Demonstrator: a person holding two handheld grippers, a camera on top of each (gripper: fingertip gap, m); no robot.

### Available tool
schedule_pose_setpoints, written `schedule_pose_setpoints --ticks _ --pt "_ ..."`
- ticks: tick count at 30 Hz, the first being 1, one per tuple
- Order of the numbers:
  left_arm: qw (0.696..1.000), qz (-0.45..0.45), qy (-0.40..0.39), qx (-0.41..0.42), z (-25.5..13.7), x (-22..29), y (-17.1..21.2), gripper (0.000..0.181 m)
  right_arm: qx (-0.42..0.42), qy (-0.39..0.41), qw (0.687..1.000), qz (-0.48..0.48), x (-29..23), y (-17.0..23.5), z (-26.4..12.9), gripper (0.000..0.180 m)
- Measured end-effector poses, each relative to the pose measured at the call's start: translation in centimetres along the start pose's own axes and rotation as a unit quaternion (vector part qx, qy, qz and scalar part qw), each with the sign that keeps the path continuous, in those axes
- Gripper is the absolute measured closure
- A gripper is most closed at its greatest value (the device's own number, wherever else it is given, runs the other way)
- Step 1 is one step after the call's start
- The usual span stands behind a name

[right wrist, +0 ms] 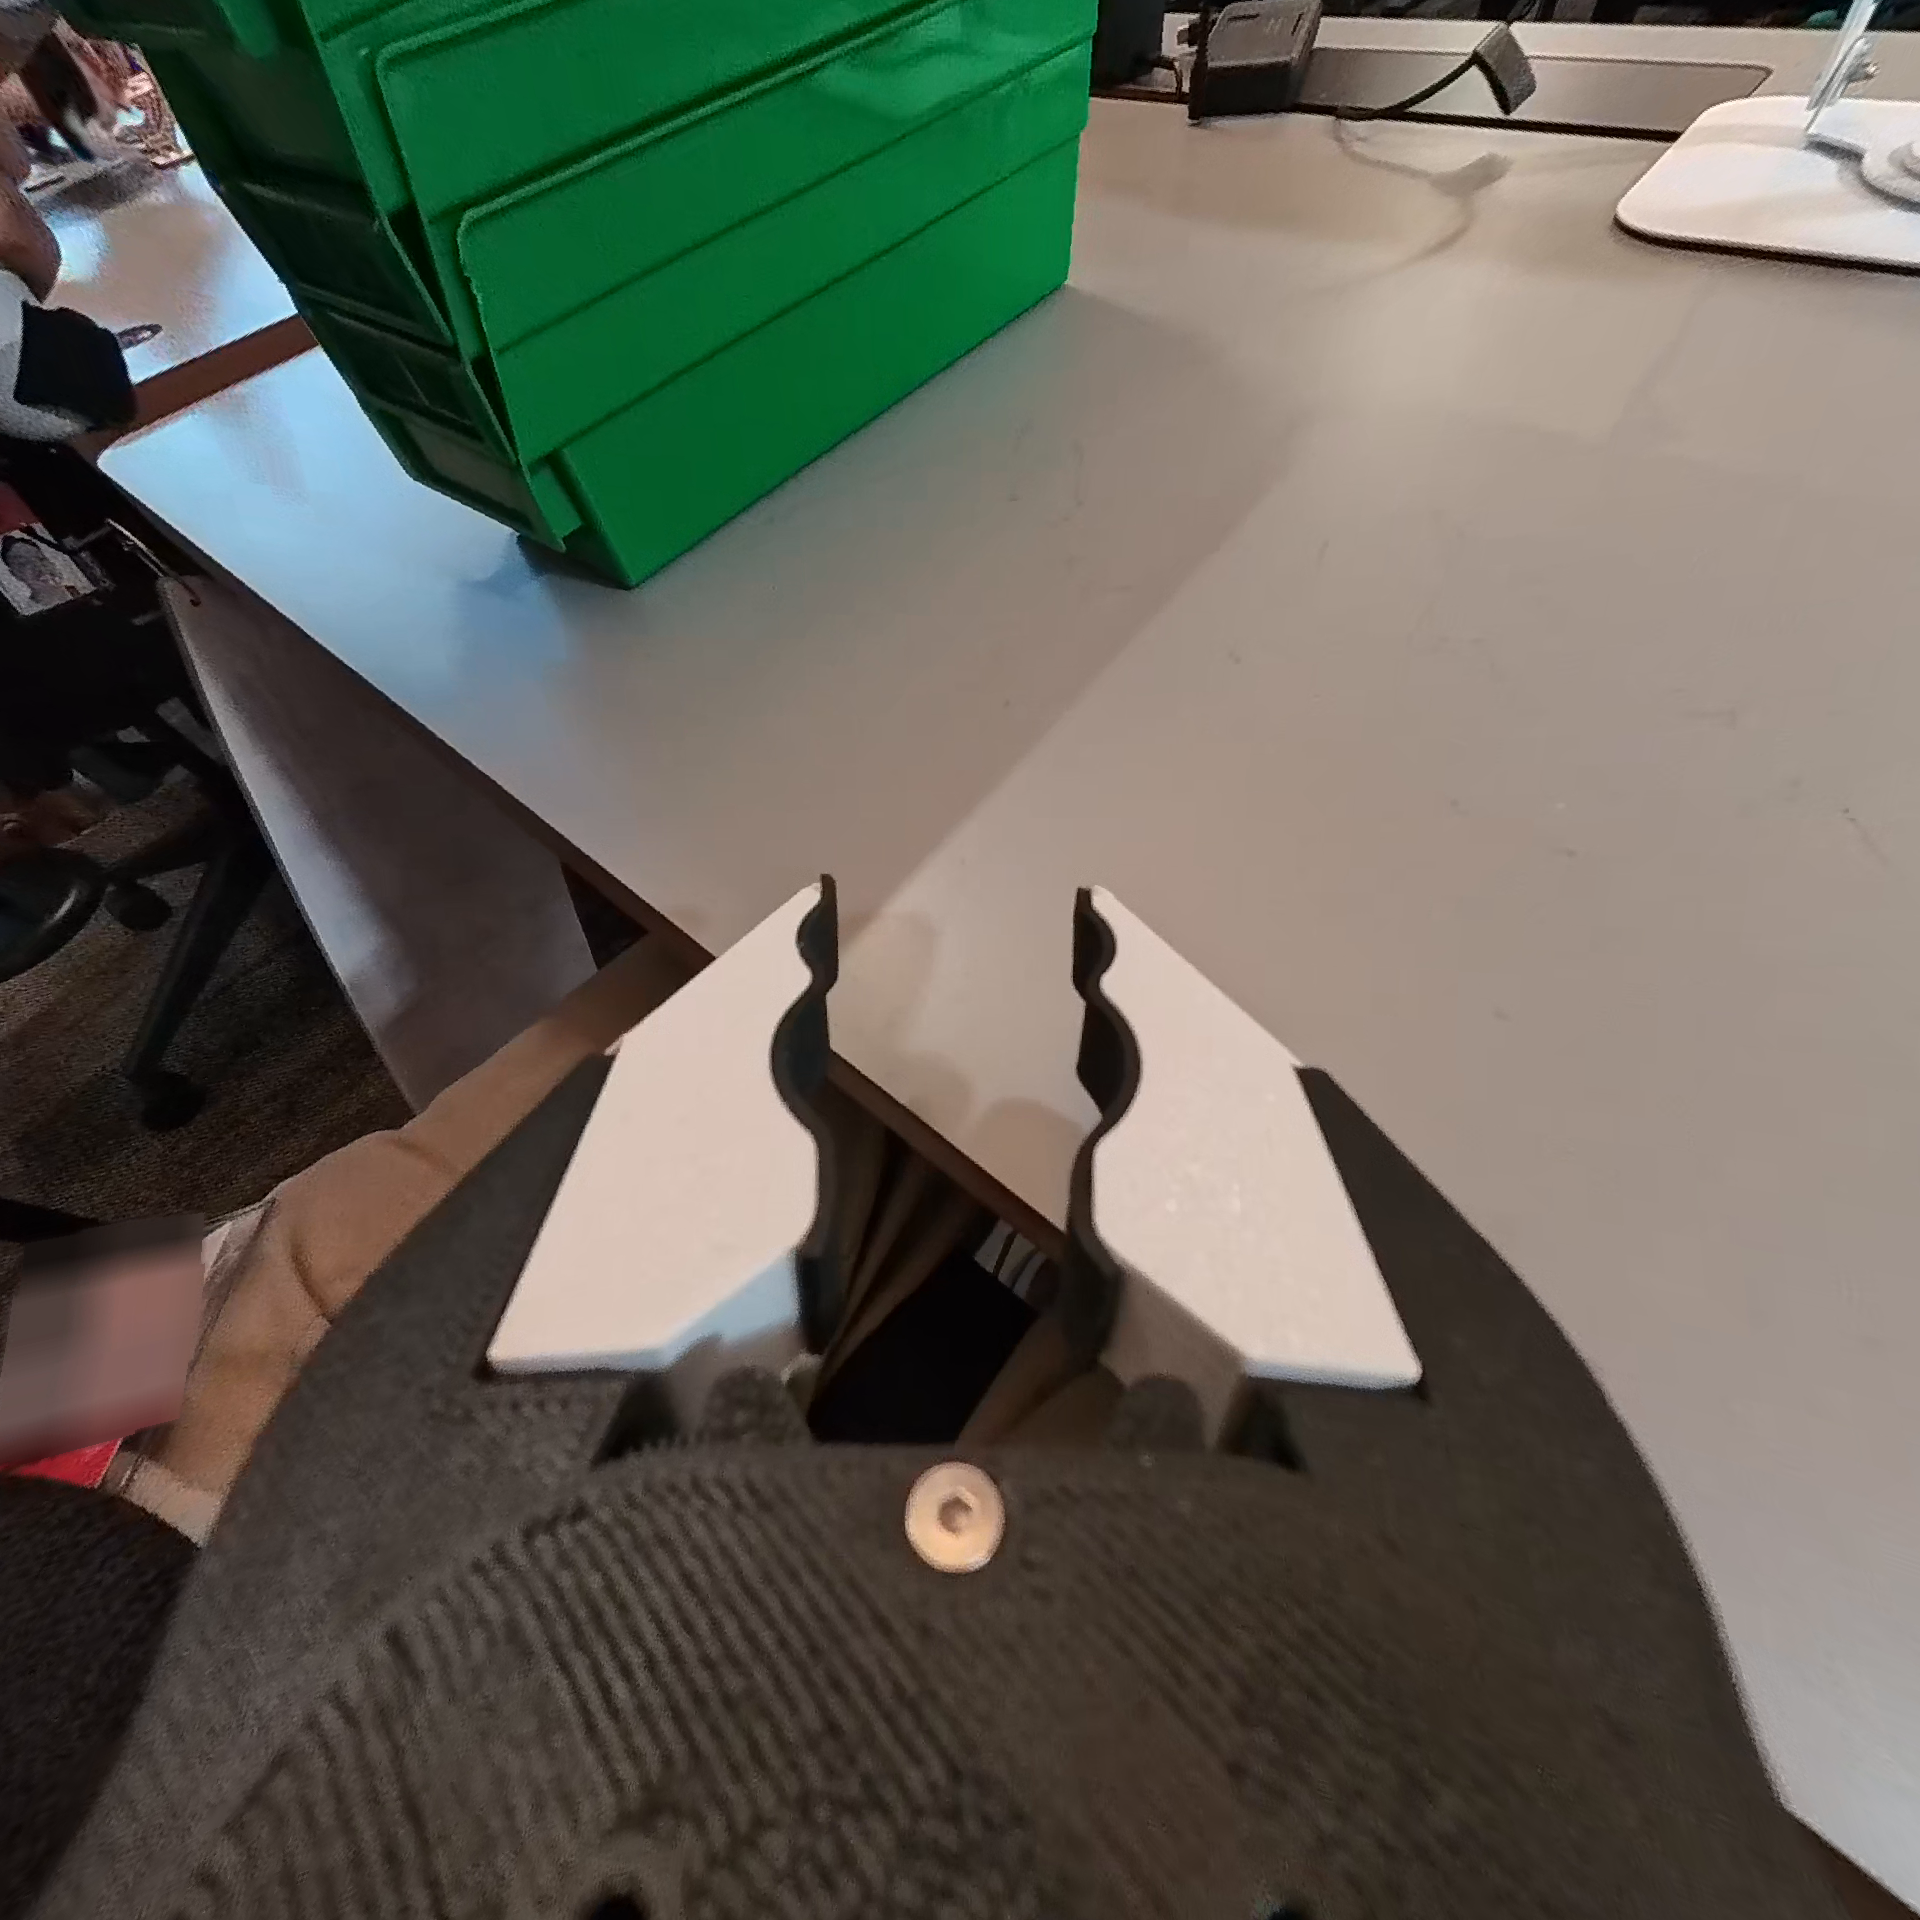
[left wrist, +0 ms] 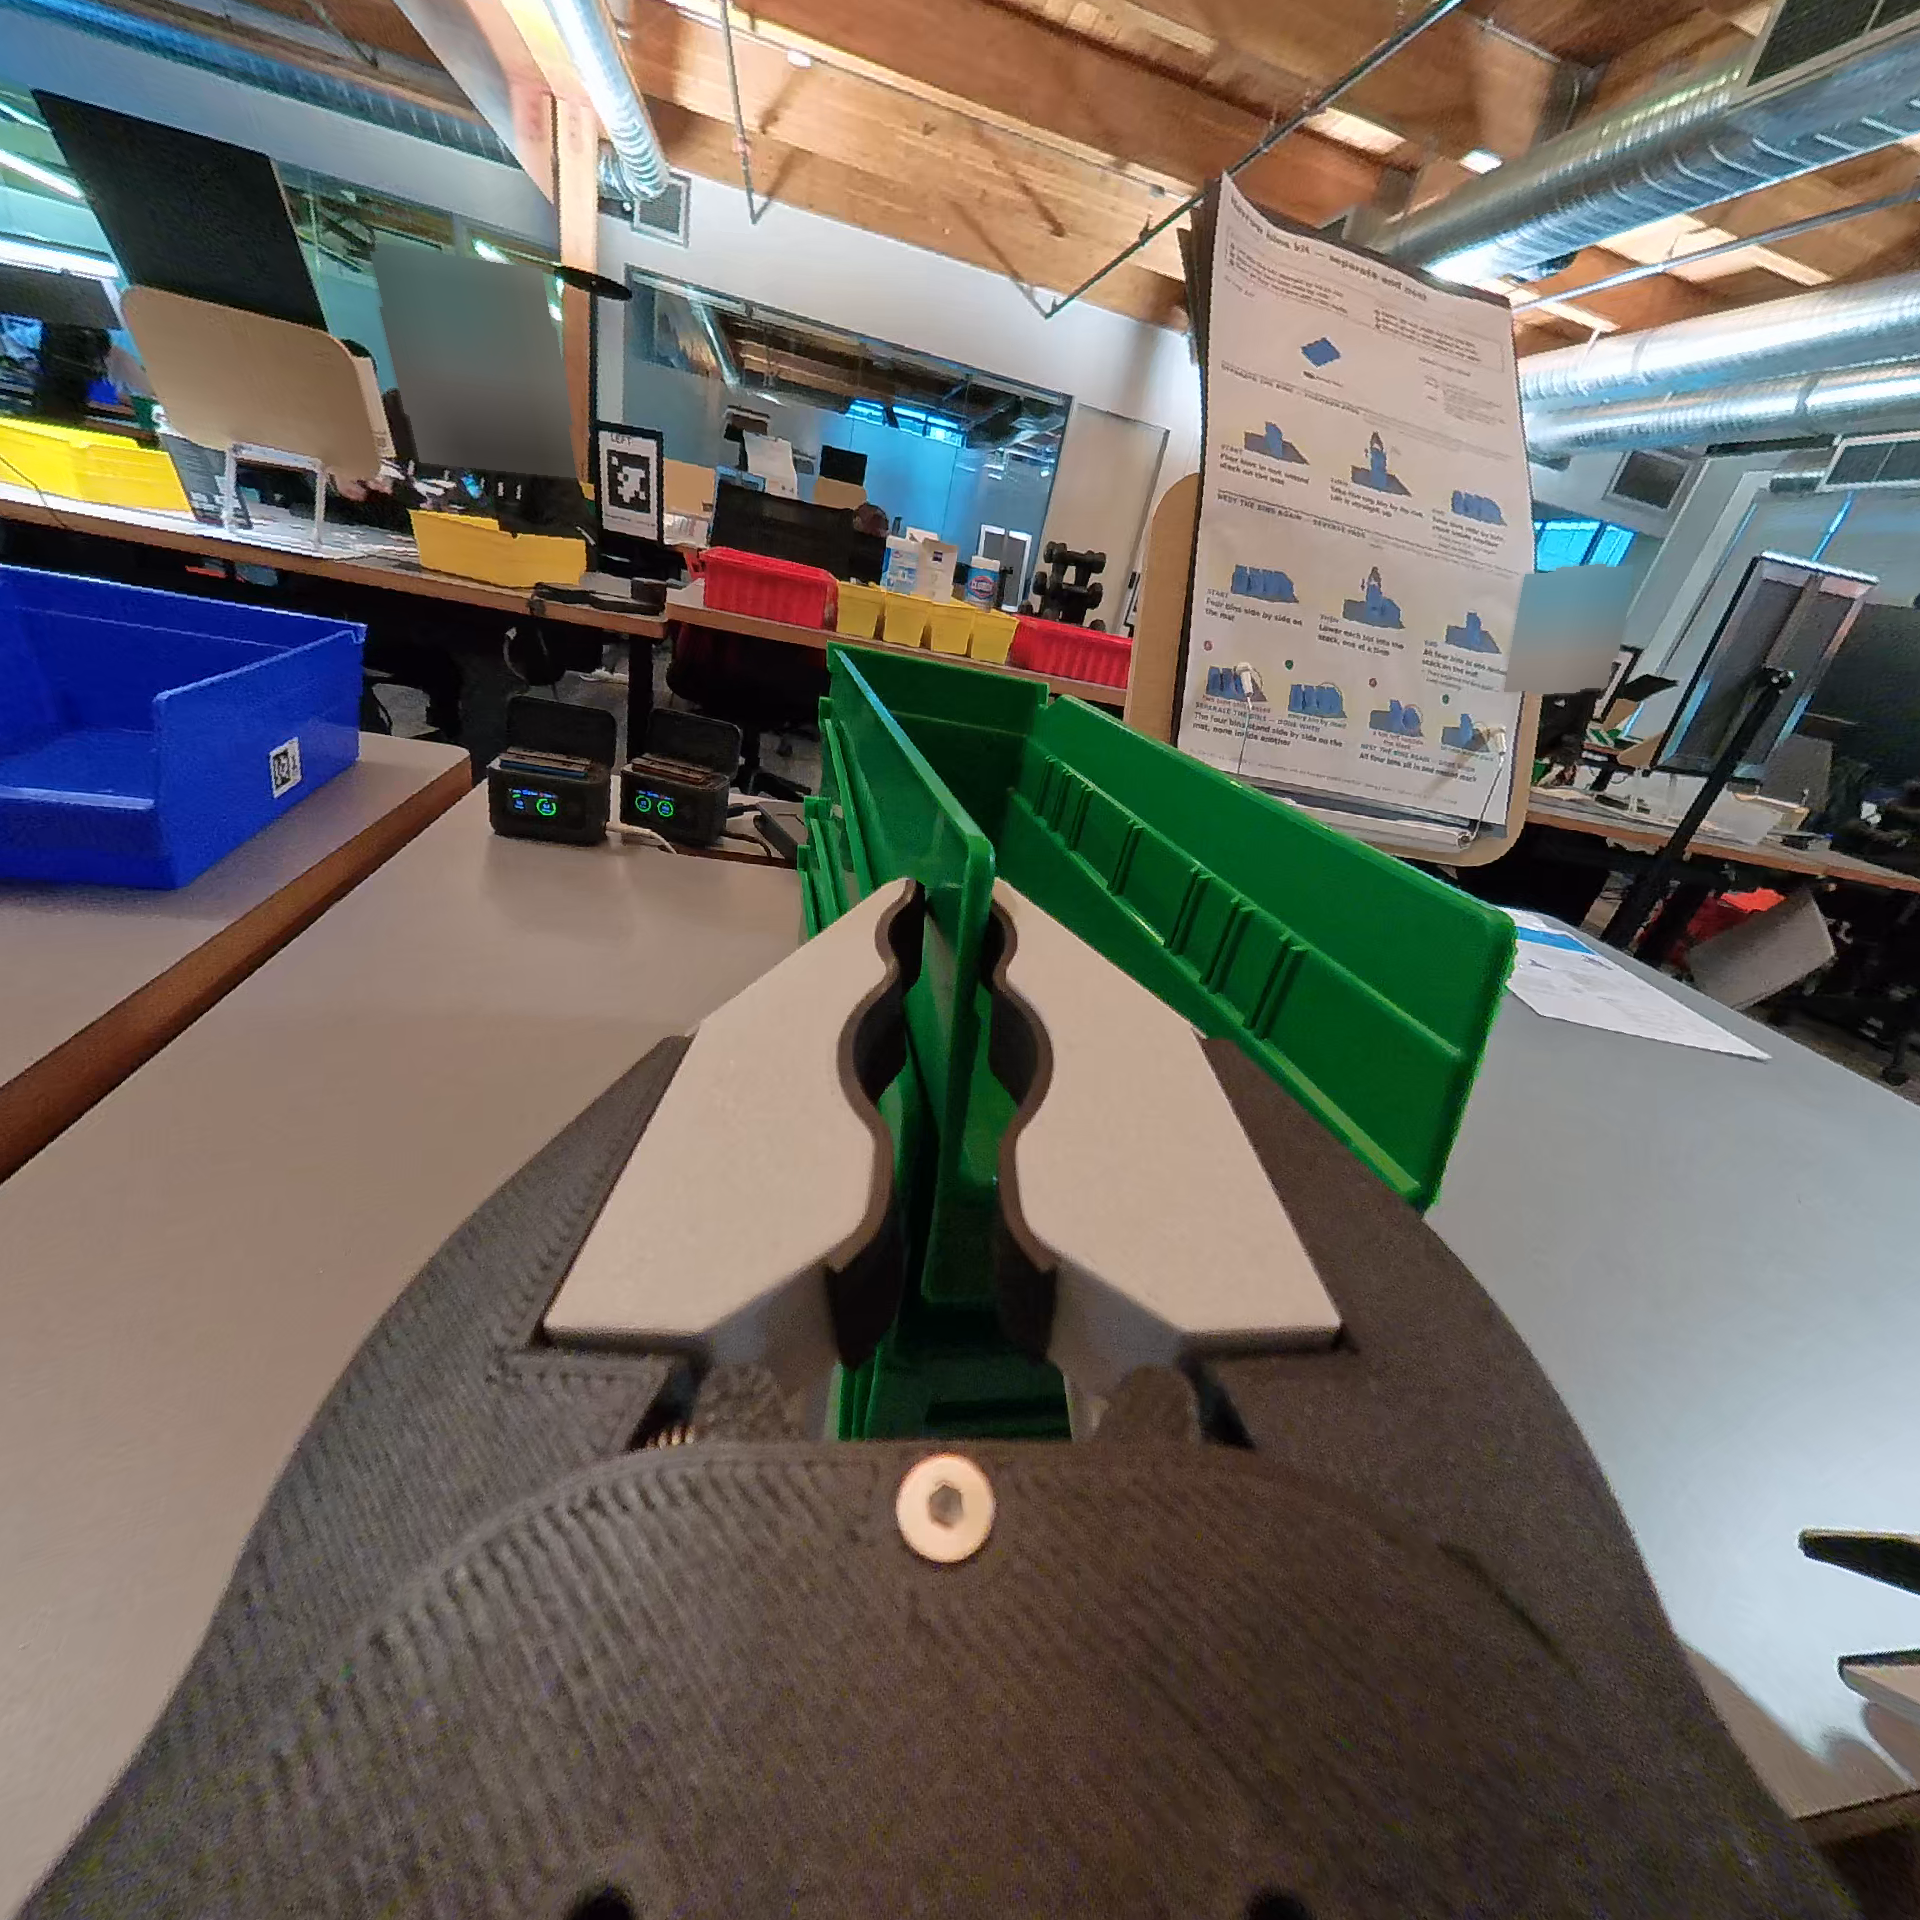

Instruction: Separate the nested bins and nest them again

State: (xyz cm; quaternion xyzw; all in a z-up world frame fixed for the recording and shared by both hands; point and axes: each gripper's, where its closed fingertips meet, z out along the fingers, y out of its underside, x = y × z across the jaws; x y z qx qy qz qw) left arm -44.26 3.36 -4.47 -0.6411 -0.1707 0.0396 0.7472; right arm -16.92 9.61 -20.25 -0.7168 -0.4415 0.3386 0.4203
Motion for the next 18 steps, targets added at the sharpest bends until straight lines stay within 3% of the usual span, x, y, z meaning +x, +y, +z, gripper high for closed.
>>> schedule_pose_setpoints --ticks 18 --pt "1.000 -0.003 -0.002 -0.008 -0.02 -0.02 0.34 0.175 -0.001 -0.001 1.000 -0.003 -0.08 0.08 0.03 0.135"
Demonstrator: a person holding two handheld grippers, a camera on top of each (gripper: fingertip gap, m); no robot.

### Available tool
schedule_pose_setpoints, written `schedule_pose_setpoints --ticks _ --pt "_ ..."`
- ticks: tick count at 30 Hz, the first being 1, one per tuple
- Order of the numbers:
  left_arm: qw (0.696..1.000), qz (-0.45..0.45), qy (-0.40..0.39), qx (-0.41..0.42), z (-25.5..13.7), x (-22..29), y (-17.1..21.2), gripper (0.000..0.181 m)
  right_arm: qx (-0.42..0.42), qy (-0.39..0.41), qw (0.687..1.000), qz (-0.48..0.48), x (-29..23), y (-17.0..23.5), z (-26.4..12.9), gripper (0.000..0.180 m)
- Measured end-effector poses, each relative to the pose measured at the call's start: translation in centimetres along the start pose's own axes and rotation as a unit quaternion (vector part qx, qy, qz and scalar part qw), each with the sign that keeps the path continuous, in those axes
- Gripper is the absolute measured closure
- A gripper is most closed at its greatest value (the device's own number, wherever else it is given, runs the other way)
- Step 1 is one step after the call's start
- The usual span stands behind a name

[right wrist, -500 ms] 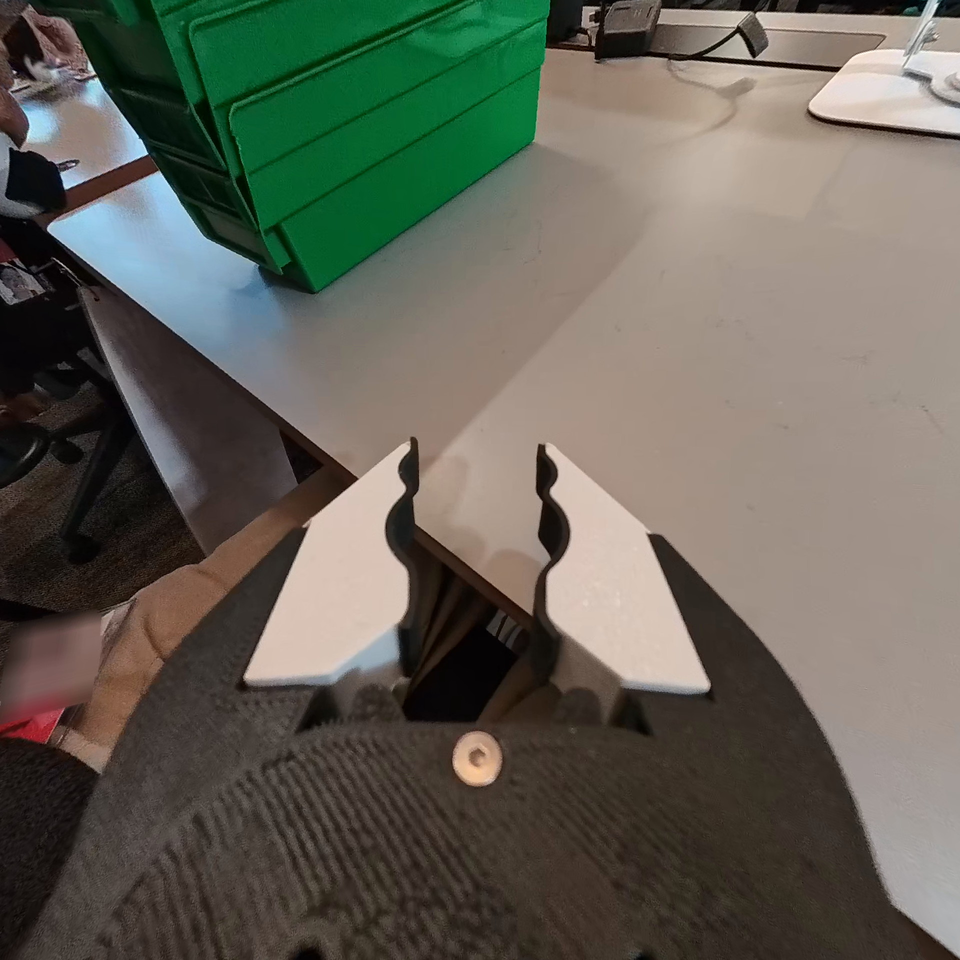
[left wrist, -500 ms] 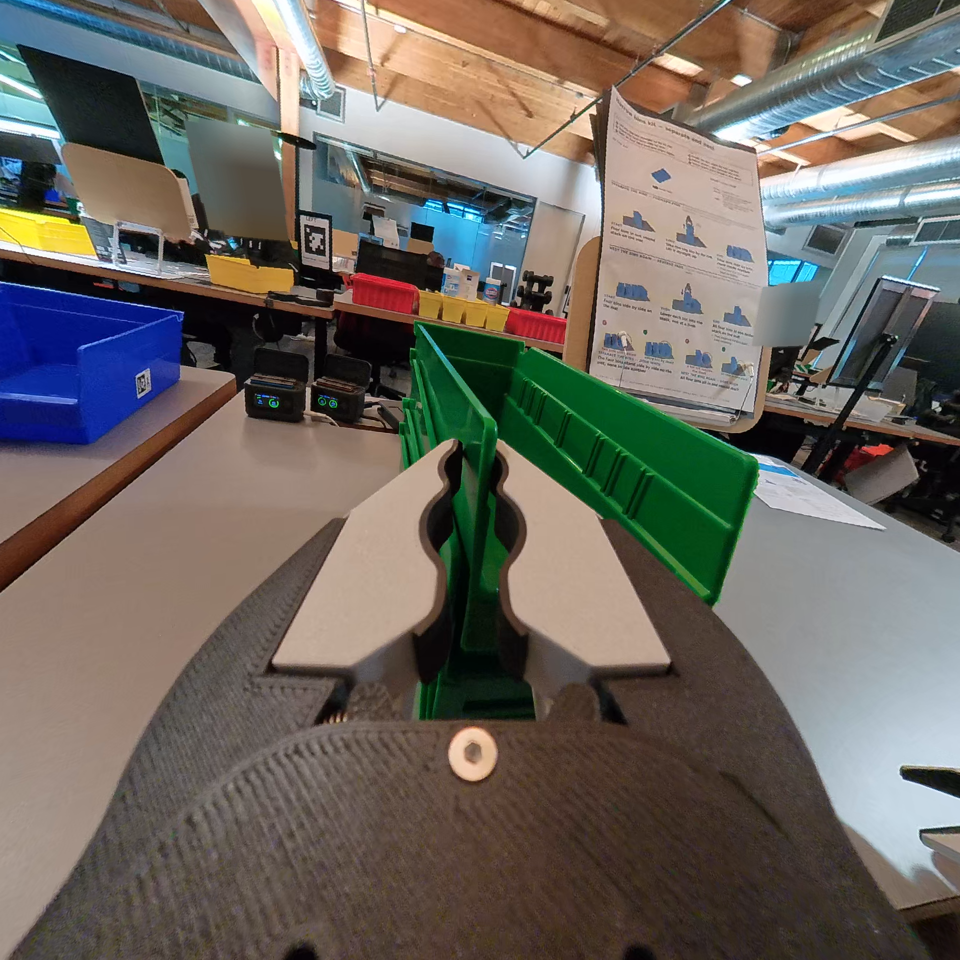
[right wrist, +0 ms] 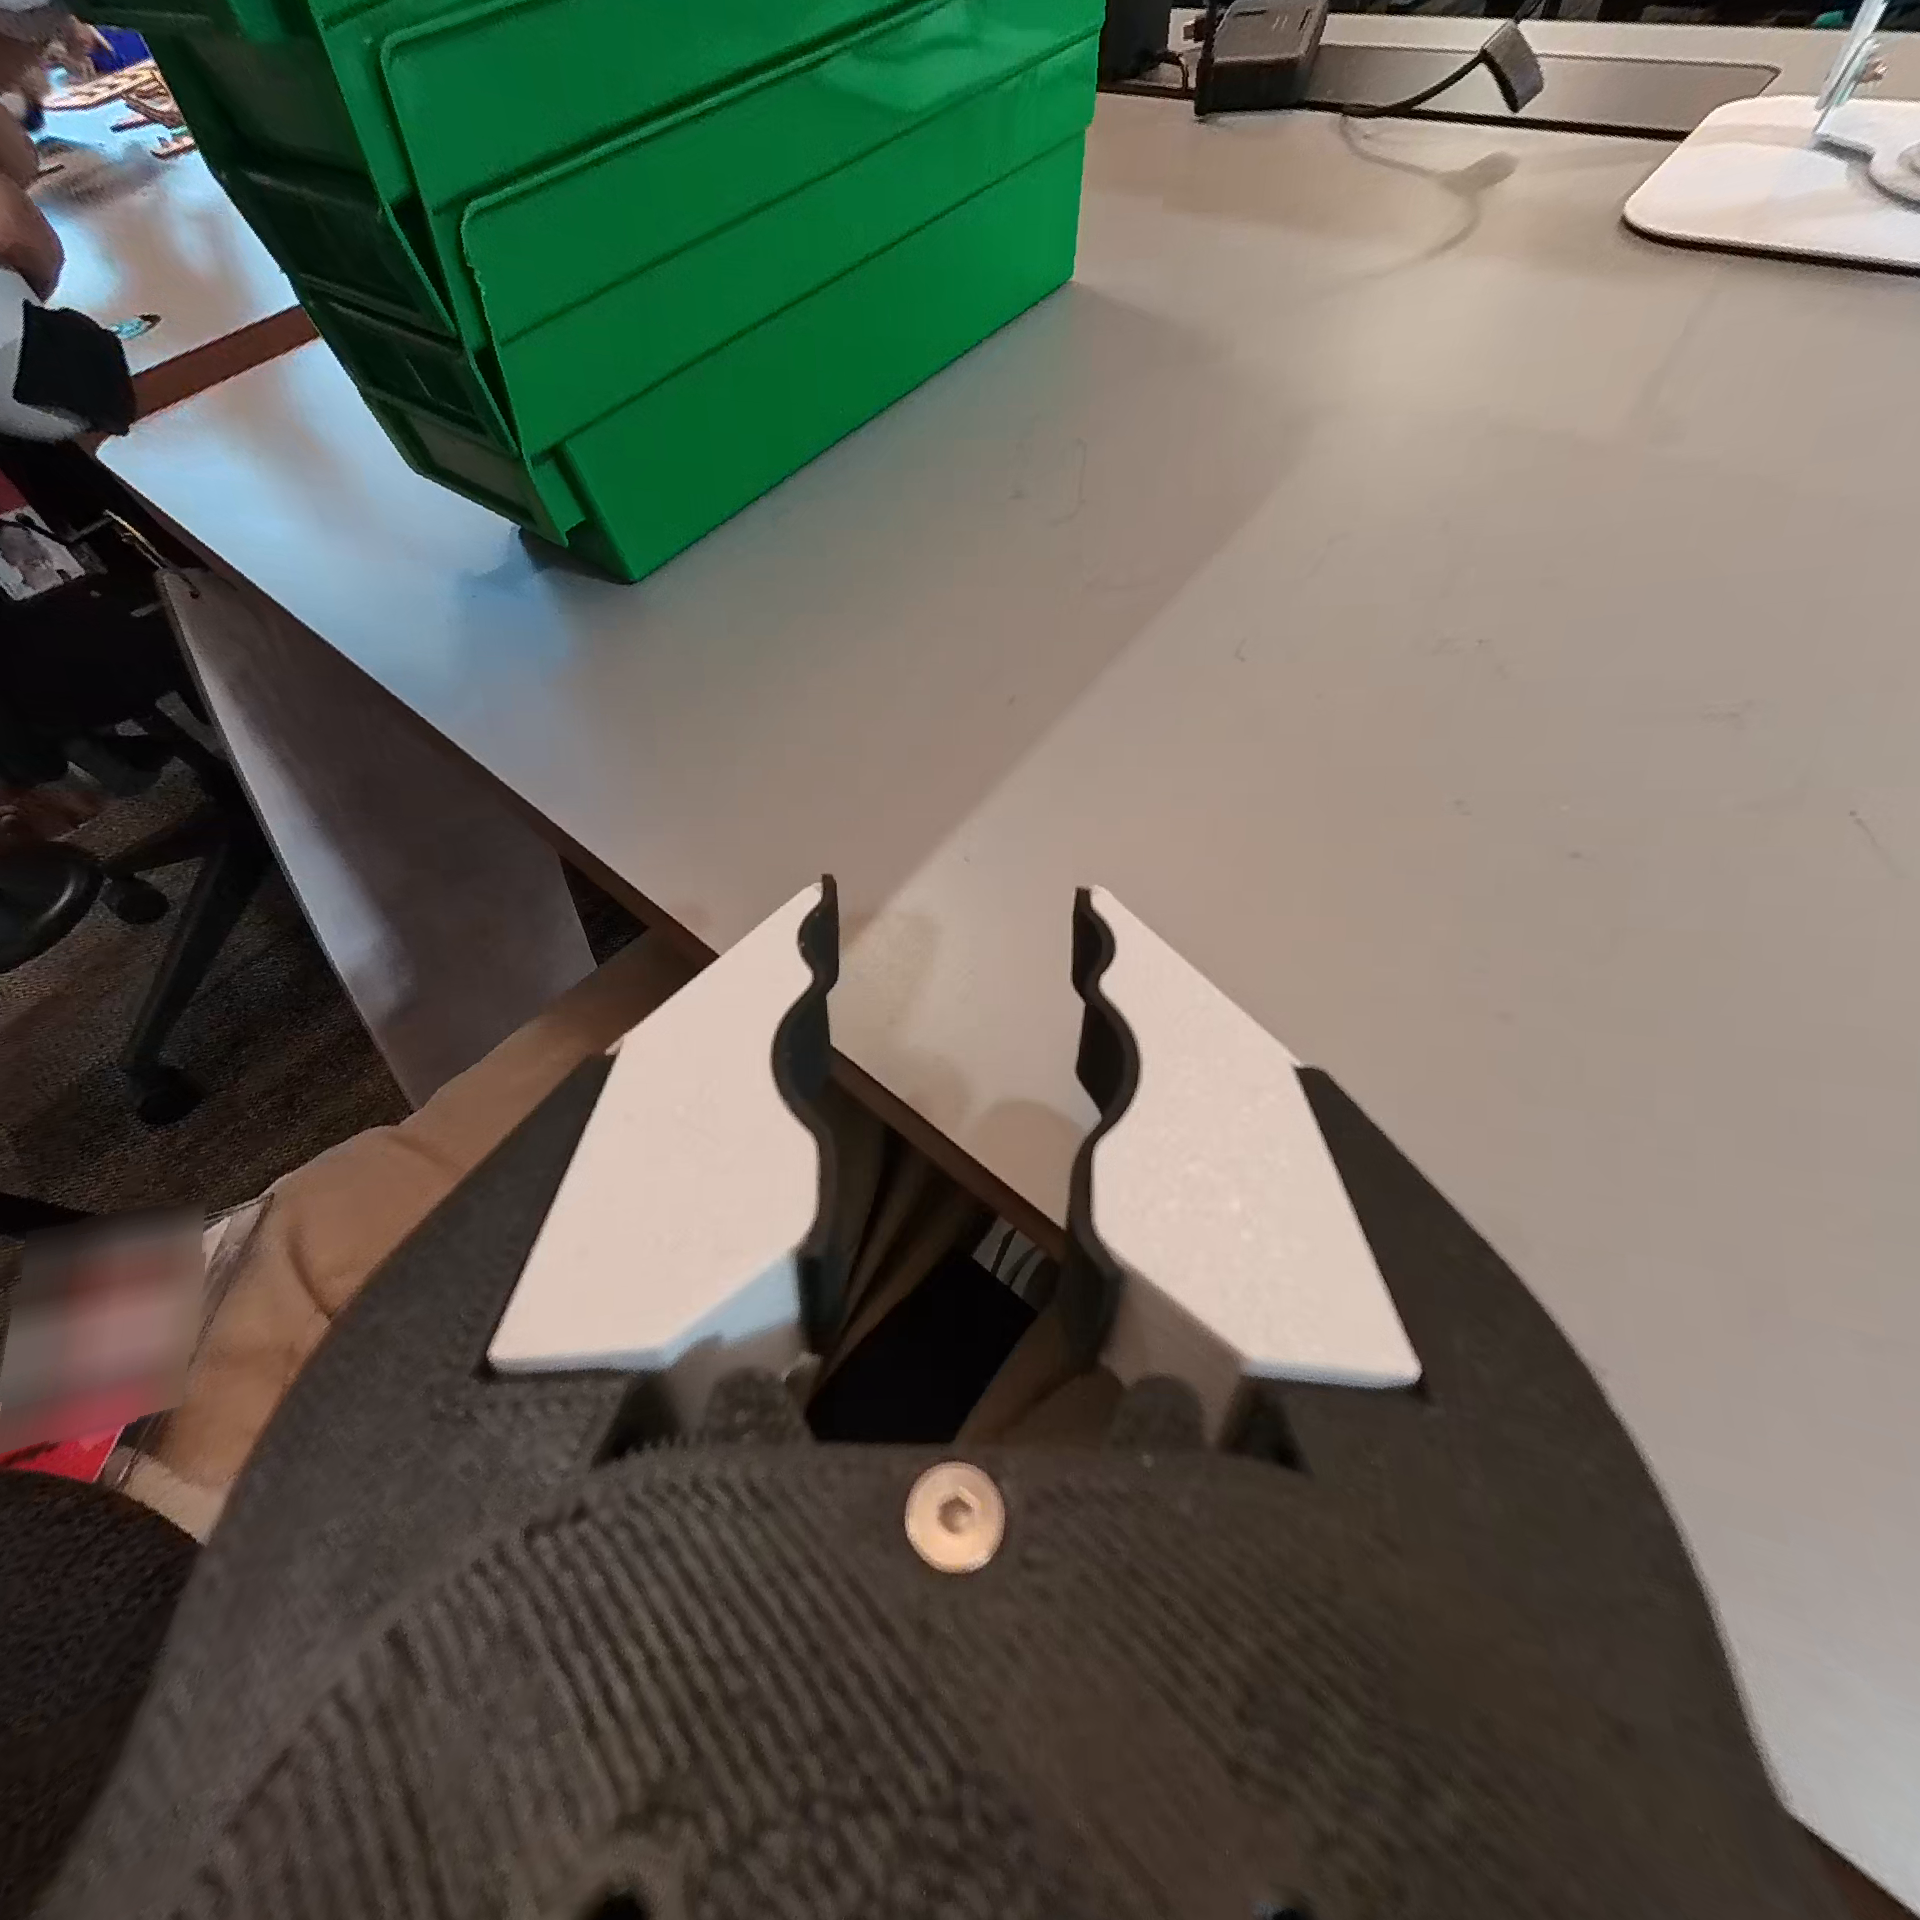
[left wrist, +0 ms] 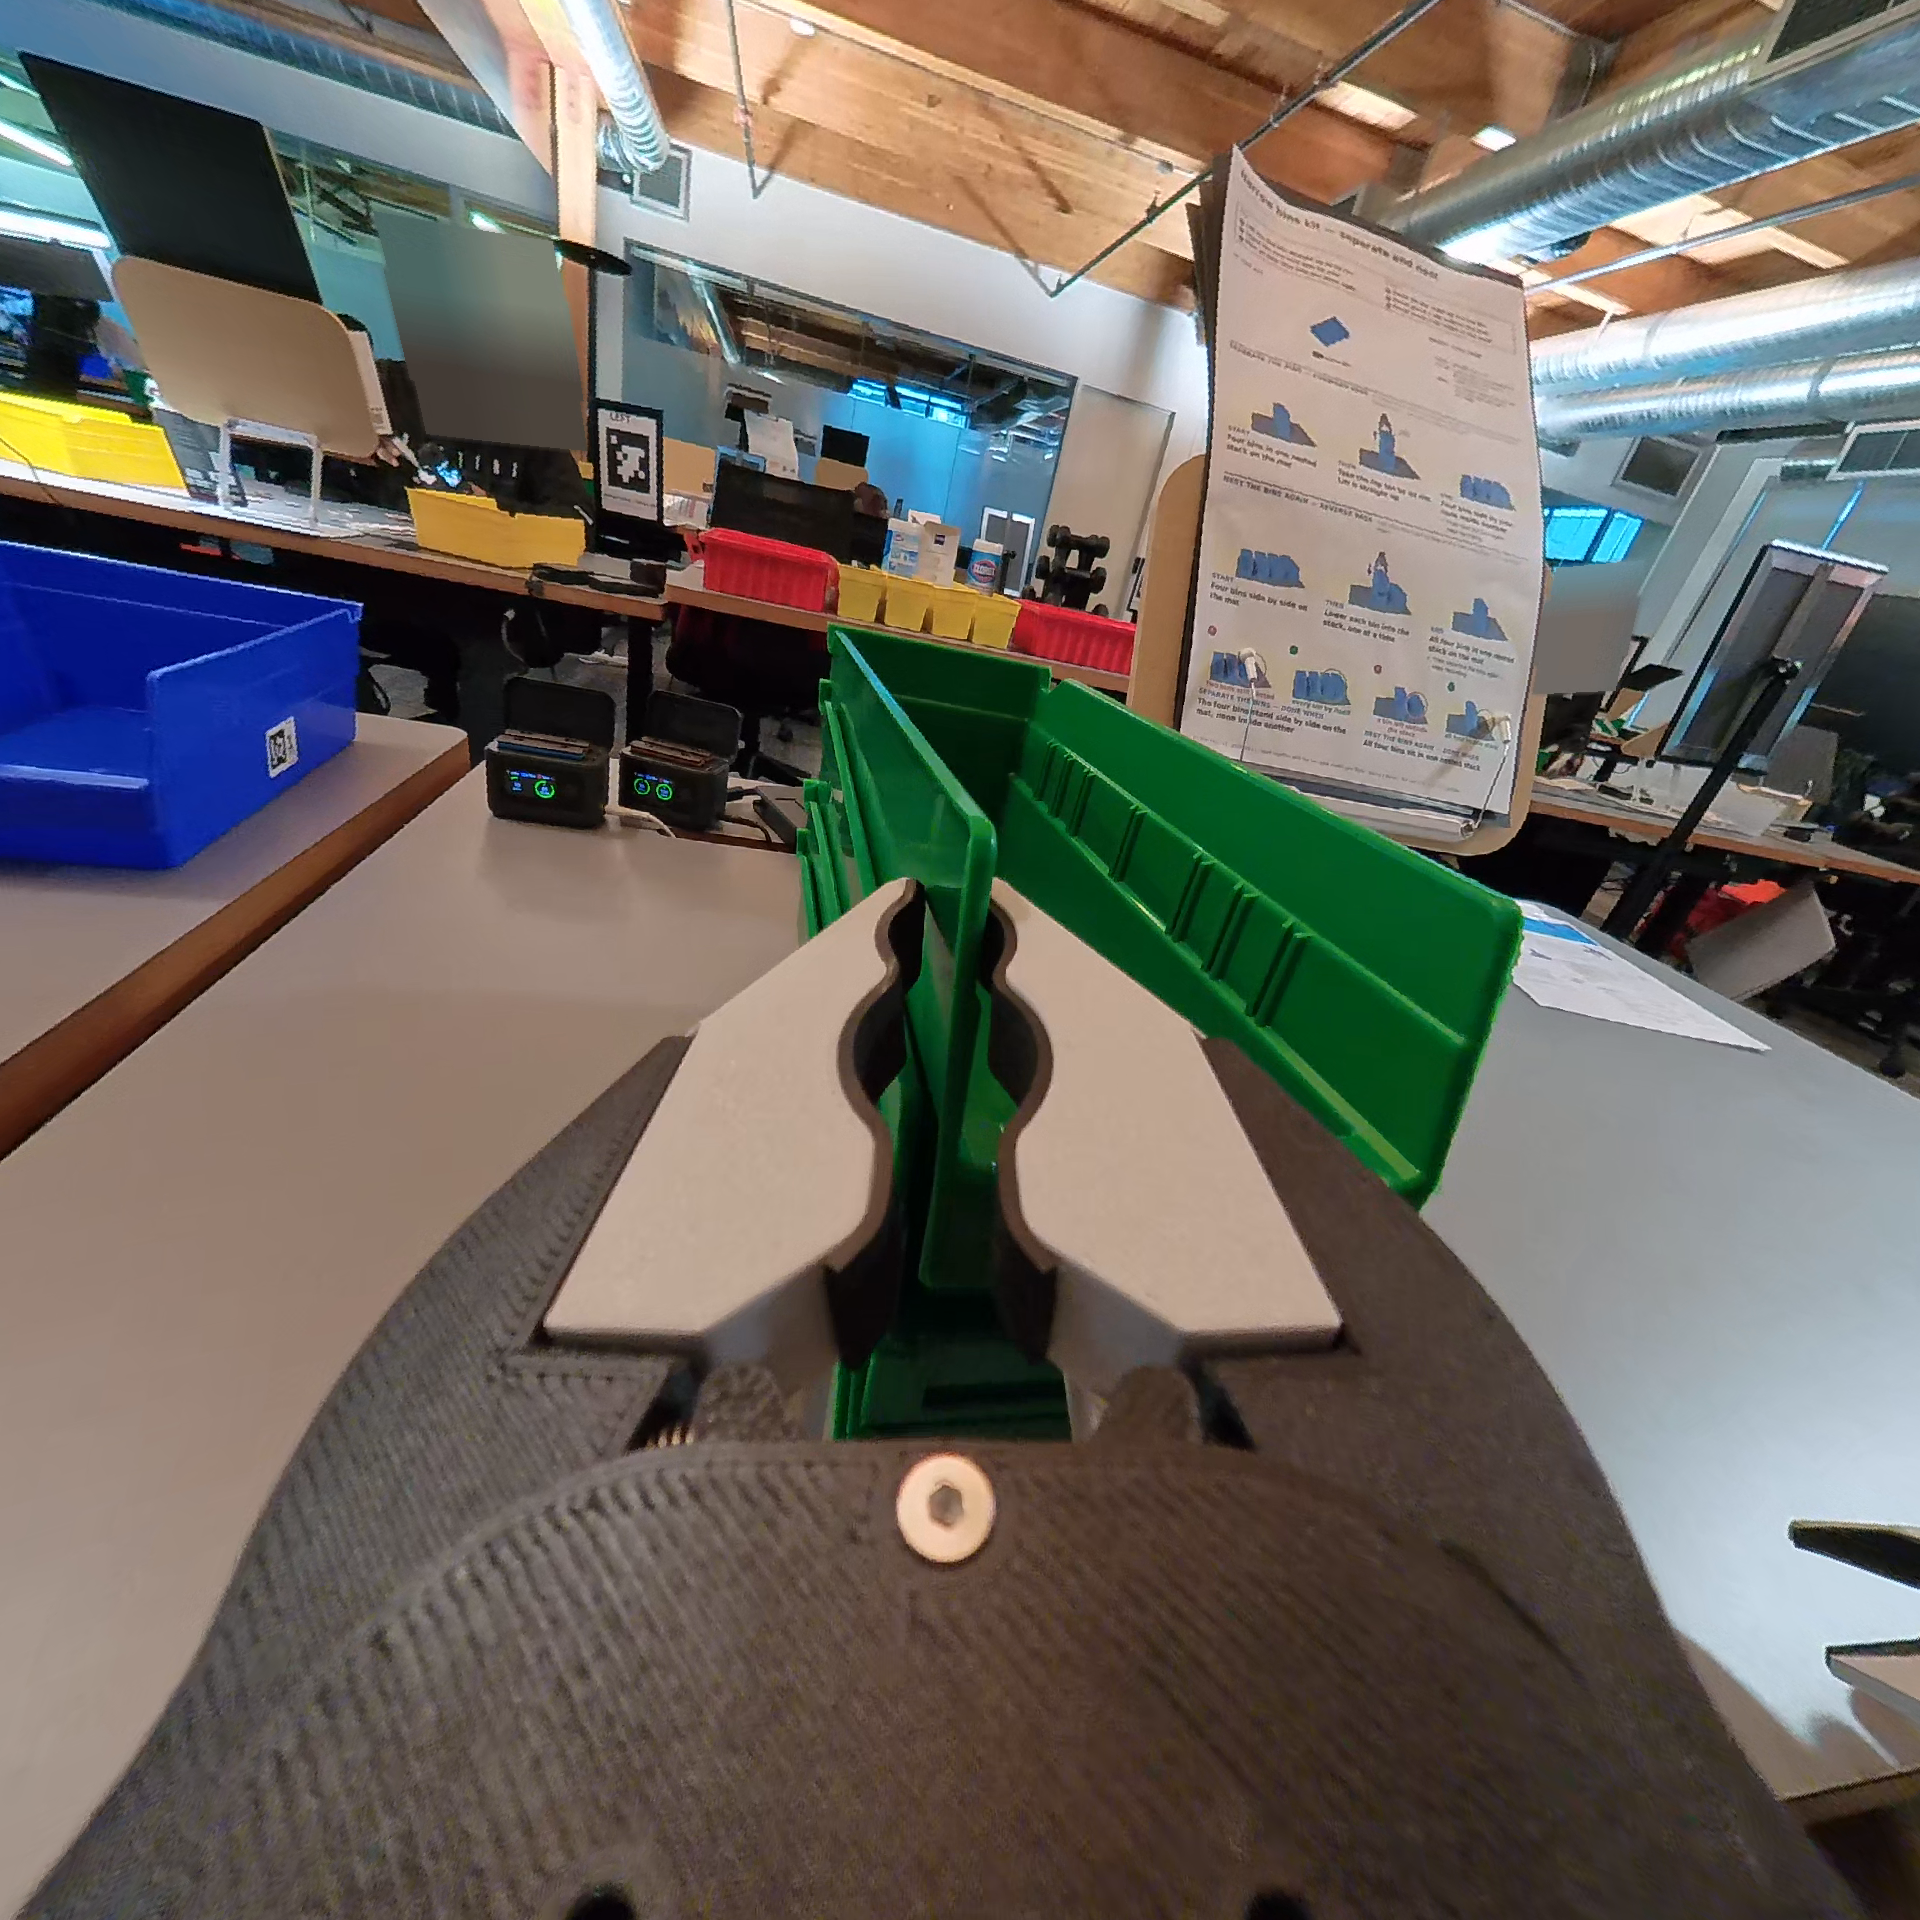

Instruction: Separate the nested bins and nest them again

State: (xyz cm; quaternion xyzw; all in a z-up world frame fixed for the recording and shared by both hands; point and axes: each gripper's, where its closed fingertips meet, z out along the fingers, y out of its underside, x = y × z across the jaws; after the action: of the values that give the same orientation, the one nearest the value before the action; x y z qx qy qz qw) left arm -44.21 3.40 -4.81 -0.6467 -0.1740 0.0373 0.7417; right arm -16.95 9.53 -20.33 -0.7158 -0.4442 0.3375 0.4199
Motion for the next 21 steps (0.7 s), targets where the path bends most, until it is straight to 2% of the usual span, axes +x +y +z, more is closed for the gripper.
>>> schedule_pose_setpoints --ticks 21 --pt "0.999 0.042 -0.028 -0.007 -0.08 -0.18 -0.01 0.180 -0.002 -0.003 1.000 -0.001 -0.11 0.11 0.08 0.136"
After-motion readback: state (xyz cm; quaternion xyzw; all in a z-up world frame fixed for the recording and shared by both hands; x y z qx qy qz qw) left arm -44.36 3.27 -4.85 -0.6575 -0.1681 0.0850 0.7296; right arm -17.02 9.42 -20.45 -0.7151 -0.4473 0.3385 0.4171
